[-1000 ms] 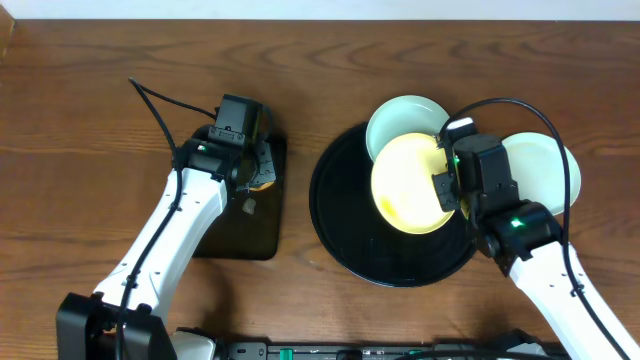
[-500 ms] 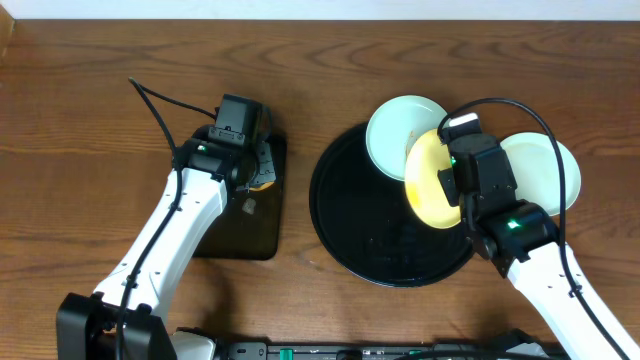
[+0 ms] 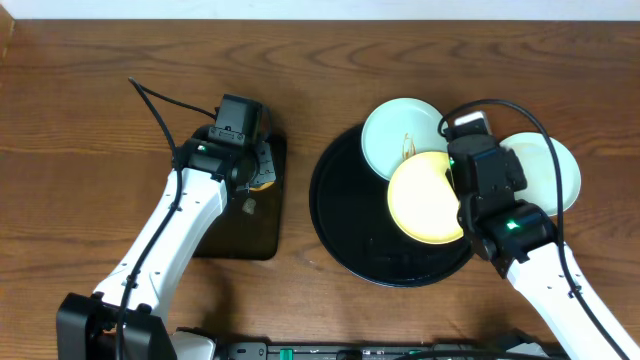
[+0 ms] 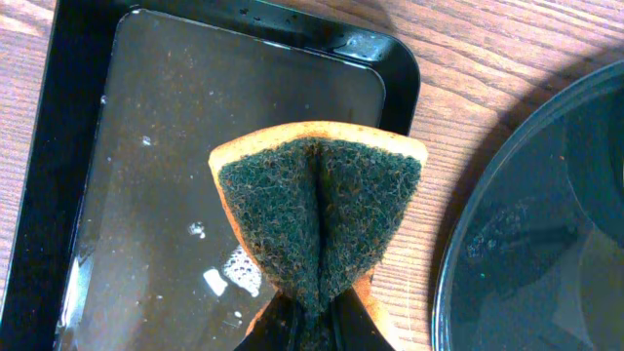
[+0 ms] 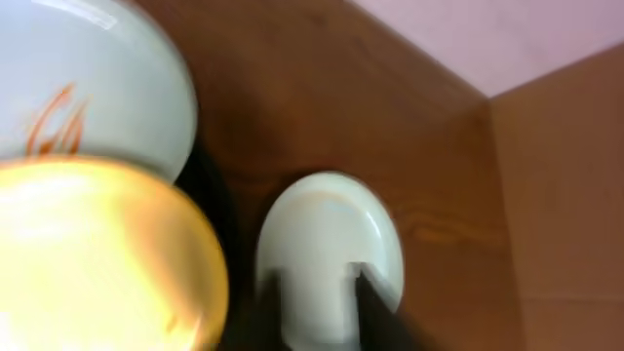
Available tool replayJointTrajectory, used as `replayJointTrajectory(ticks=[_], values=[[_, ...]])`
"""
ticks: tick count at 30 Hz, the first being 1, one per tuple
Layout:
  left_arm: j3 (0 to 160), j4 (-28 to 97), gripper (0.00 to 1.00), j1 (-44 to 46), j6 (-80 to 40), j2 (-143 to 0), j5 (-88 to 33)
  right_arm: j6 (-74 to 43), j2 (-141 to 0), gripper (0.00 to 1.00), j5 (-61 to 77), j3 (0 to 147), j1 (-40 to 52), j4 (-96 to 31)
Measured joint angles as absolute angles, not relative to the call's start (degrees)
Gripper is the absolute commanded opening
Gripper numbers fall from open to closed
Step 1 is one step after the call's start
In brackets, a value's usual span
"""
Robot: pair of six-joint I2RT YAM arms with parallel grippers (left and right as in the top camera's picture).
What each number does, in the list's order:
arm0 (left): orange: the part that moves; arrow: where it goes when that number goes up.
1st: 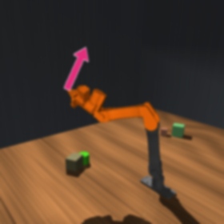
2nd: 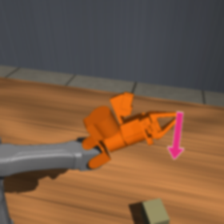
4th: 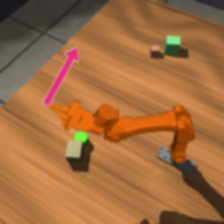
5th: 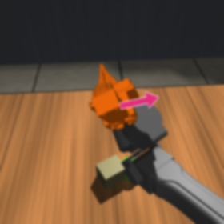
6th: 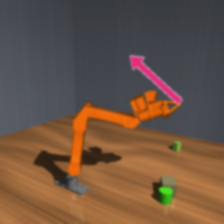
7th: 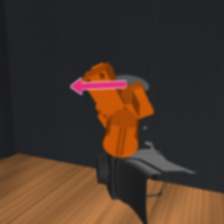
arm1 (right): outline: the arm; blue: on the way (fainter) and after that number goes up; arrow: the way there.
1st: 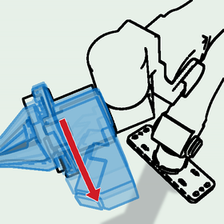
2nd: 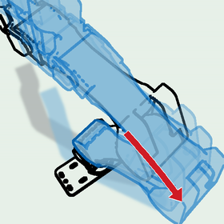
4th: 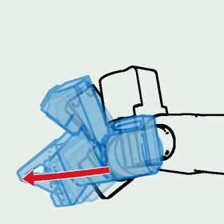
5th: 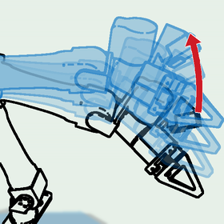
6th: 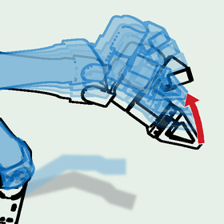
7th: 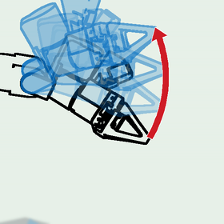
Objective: Clean dirty plates on tray and stack at the side
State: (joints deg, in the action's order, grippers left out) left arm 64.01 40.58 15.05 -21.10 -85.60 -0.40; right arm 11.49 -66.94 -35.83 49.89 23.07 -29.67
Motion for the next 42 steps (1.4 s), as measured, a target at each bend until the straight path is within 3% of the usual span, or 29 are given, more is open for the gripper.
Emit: replayJointTrajectory(ticks=[3,4,5,8,13,19,36,42], values=[[64.0,40.6,0.08,15.0,-21.1,-85.6,-0.4,7.5,-66.9,0.32,-31.4,49.9,22.6,-34.0],[64.0,40.6,0.07,15.0,-21.1,-85.6,-0.4,6.0,-67.0,0.34,-29.9,49.9,22.1,-35.8],[64.0,40.6,0.07,15.0,-21.1,-85.6,-0.4,3.6,-67.0,0.44,-27.9,49.9,21.2,-38.0],[64.0,40.5,0.08,15.0,-21.1,-85.6,-0.2,-5.7,-67.5,0.48,-22.6,50.0,16.1,-45.0],[64.0,40.6,0.07,15.0,-21.1,-85.6,0.0,-12.6,-70.5,0.38,-11.0,50.0,8.5,-49.1],[64.0,40.6,0.08,15.0,-21.1,-85.6,0.0,-15.8,-75.4,0.41,-0.2,50.0,3.7,-51.6],[64.0,40.5,0.08,15.0,-21.1,-85.6,0.0,-15.4,-87.3,0.37,4.1,50.0,2.4,-36.0],[64.0,40.6,0.08,15.0,-21.1,-85.6,0.0,-13.3,-89.0,0.2,4.3,50.0,2.4,-33.8]])
